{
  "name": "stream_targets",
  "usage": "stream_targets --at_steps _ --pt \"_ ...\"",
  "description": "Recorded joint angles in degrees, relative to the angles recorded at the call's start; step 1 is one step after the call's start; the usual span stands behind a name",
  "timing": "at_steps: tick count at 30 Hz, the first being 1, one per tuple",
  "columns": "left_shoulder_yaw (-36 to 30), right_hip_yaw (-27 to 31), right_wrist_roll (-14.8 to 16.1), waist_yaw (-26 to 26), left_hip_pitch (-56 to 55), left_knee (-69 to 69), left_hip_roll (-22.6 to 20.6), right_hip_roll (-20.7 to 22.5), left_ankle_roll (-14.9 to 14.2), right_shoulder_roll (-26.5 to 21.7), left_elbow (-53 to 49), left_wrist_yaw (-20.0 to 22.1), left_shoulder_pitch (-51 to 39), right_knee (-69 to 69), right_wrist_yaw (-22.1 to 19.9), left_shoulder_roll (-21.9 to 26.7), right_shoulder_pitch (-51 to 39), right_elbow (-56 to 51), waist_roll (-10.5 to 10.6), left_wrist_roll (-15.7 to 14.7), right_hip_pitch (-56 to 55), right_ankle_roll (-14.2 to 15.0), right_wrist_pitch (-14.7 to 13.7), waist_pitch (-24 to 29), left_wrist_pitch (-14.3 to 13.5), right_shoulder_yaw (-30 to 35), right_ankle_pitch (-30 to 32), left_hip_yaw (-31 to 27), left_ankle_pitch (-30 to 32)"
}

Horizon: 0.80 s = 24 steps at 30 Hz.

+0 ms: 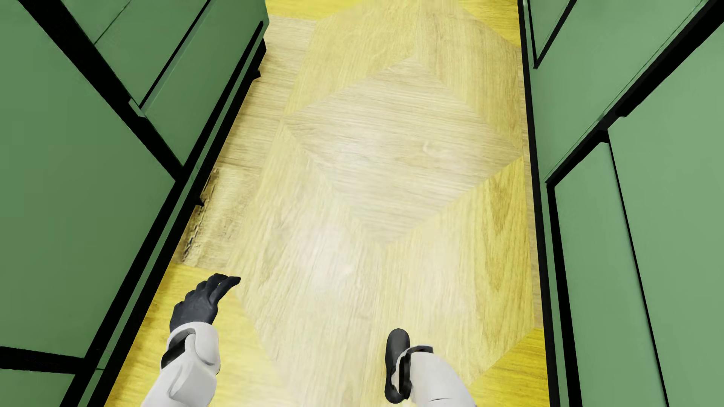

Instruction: Move towards armchair

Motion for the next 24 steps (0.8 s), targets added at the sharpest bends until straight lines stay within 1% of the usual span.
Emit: stream_targets --at_steps 1,2,3,4,5,6,7,8,9,10,11,12,13,14,15,16,17,18,19,20,21,22,23,24 --pt "0.5 -0.6 -0.7 0.0 -5.6 13.2 2.7 1.5 -2.0 0.8 -2.8 0.8 2.4 4.2 0.3 0.3 -1.1 1.1 0.8 -0.7 1.9 -0.6 -0.1 0.5 -0.7 0.4 -5.4 -1.0 10.4" --pt "0.2 -0.7 -1.6 0.5 -13.4 25.6 4.1 3.7 1.4 1.3 -4.6 0.3 4.9 4.5 0.5 0.1 -3.5 2.0 1.6 -1.2 5.3 -0.9 -0.3 0.9 -0.8 1.2 -9.2 -2.9 10.7" --pt "-0.9 -0.5 -2.4 1.2 -22.2 34.2 1.9 5.8 4.4 1.6 -5.1 -1.3 6.8 1.7 0.4 -0.6 -6.7 2.7 2.2 -1.3 9.9 -1.0 -0.6 1.1 -0.4 2.4 -11.6 -5.7 5.1" --pt "-2.5 0.4 -3.2 2.0 -30.7 37.9 -0.6 7.4 4.9 1.6 -4.4 -3.5 8.5 -3.1 0.4 -1.9 -10.3 3.3 2.4 -1.2 15.4 -0.6 -0.7 1.1 0.1 4.2 -12.8 -6.6 3.6" --pt "-3.9 1.6 -4.1 2.7 -37.9 36.5 -2.6 8.5 3.9 1.5 -2.6 -5.9 10.3 -8.8 1.2 -3.1 -14.0 3.7 2.3 -1.1 21.2 -0.2 -0.6 0.7 0.3 6.7 -13.3 -5.8 1.4" --pt "-5.0 2.9 -5.4 3.5 -43.6 31.6 -4.4 9.1 2.4 1.2 -0.2 -8.3 12.4 -13.6 3.3 -4.0 -17.4 3.5 1.9 -0.9 26.6 -0.1 -0.7 0.0 0.3 10.3 -14.1 -4.4 -0.3" --pt "-6.0 4.2 -7.4 4.4 -48.4 24.8 -5.7 9.7 2.9 0.7 1.5 -11.0 15.2 -15.7 6.7 -4.2 -21.0 2.7 1.4 -0.3 30.9 0.1 -1.9 -0.8 0.3 14.6 -16.0 -3.2 -1.2" --pt "-6.7 5.6 -9.6 5.5 -52.3 15.8 -6.4 10.2 2.9 -0.1 3.2 -13.9 17.0 -15.4 9.8 -4.4 -24.2 0.7 1.0 0.7 34.2 0.3 -4.1 -1.5 0.9 19.7 -18.9 -2.8 -1.1" --pt "-6.8 6.9 -11.3 6.6 -54.7 4.4 -6.9 10.5 3.8 -1.3 4.4 -16.2 19.0 -15.1 12.1 -4.7 -27.5 -2.5 0.7 1.5 37.6 0.3 -6.8 -2.0 1.2 24.7 -22.0 -3.3 -0.1" --pt "-6.0 7.9 -11.5 7.6 -55.1 -9.6 -6.8 10.5 1.9 -2.5 5.9 -16.8 21.2 -14.9 12.8 -5.3 -30.1 -6.2 0.5 1.9 41.3 0.5 -9.4 -2.5 1.6 28.9 -24.3 -4.2 -0.6" --pt "-4.7 9.2 -10.0 8.6 -54.3 -22.1 -6.6 10.1 2.5 -3.7 8.2 -15.7 23.3 -15.1 12.1 -6.6 -31.6 -9.6 0.4 2.2 45.4 0.5 -11.4 -3.0 2.5 31.7 -25.4 -4.9 -1.1" --pt "-3.6 10.1 -6.9 9.4 -52.8 -27.7 -5.4 9.4 3.1 -4.6 11.4 -14.2 25.1 -13.0 10.9 -8.2 -31.5 -12.0 0.3 2.8 48.5 1.6 -12.1 -3.3 4.3 33.2 -23.7 -1.8 -2.2" --pt "-3.8 10.8 -3.4 10.1 -51.8 -23.2 -4.8 7.7 5.1 -5.7 14.9 -14.0 26.4 -7.3 10.1 -10.0 -30.0 -13.6 0.1 4.1 49.6 2.0 -11.6 -3.4 6.5 33.6 -18.6 0.8 -1.0" --pt "-5.3 11.6 -0.3 10.7 -51.3 -16.2 -5.3 5.3 11.1 -7.3 18.1 -15.8 26.9 3.3 9.3 -11.7 -27.3 -15.0 -0.4 5.7 47.5 3.7 -9.9 -3.2 7.8 33.0 -6.3 2.1 4.5" --pt "-7.1 11.9 1.9 10.7 -50.1 -8.9 -5.5 3.0 11.4 -8.5 20.8 -18.8 26.5 17.8 7.8 -12.5 -23.9 -15.7 -1.1 6.8 42.5 8.0 -7.7 -2.8 7.5 31.4 7.9 3.4 3.5" --pt "-8.4 10.2 3.2 10.2 -47.7 -4.1 -6.4 -1.2 11.1 -8.6 22.8 -21.6 25.1 30.6 5.6 -12.6 -20.6 -14.8 -2.0 6.7 35.7 9.6 -5.0 -2.4 6.3 28.7 14.9 4.4 -2.3" --pt "-8.9 9.3 4.0 9.1 -43.7 -3.0 -7.9 -3.5 10.8 -7.5 24.2 -23.2 22.8 39.1 3.1 -12.2 -18.1 -11.6 -2.9 5.8 28.3 5.0 -1.6 -2.1 5.2 25.6 9.4 4.9 -7.0" --pt "-9.4 7.1 4.6 7.7 -38.1 -5.2 -9.5 -5.4 10.2 -5.9 24.9 -22.8 19.8 41.4 1.2 -11.4 -16.6 -6.4 -3.5 5.3 21.6 1.0 2.7 -2.1 4.7 22.3 3.5 5.0 -10.0" --pt "-10.2 4.5 4.7 6.4 -31.7 -9.3 -11.0 -5.8 9.4 -4.8 25.0 -20.7 16.8 38.4 0.6 -10.6 -15.5 -0.2 -3.7 6.5 16.0 0.5 7.3 -2.5 4.6 19.1 -1.0 4.5 -12.0" --pt "-11.4 2.2 4.0 5.1 -25.7 -12.6 -12.4 -5.4 8.9 -4.1 24.0 -18.6 13.6 31.9 1.4 -9.1 -14.7 5.8 -3.7 8.3 11.3 0.3 12.3 -3.1 4.1 17.0 -4.3 3.9 -14.1" --pt "-12.7 1.2 2.6 3.9 -20.6 -14.3 -13.3 -4.2 8.6 -5.1 22.3 -17.0 9.9 22.9 5.3 -7.7 -12.8 10.3 -3.4 9.5 7.4 3.3 15.1 -3.6 3.1 16.2 -5.6 3.2 -16.7" --pt "-13.5 1.9 0.6 2.8 -16.1 -14.5 -13.8 -2.7 8.0 -6.8 19.5 -15.9 6.2 11.4 10.8 -6.5 -10.0 12.9 -3.1 9.8 4.4 5.4 15.5 -4.1 1.4 16.3 -5.7 2.4 -19.7" --pt "-13.4 4.8 -1.2 1.7 -11.5 -15.3 -13.5 -0.6 7.2 -7.9 15.9 -14.6 2.6 -2.7 15.6 -5.4 -6.4 13.5 -2.7 8.7 2.9 6.8 14.1 -4.3 -0.6 16.3 -2.9 1.0 -22.0" --pt "-12.0 8.9 -1.9 0.7 -6.1 -16.4 -12.8 0.5 6.2 -8.2 12.1 -12.2 -0.2 -18.3 17.8 -4.9 -2.1 12.9 -2.4 6.3 3.6 8.8 12.6 -4.4 -2.4 14.5 -1.1 -0.9 -23.5"
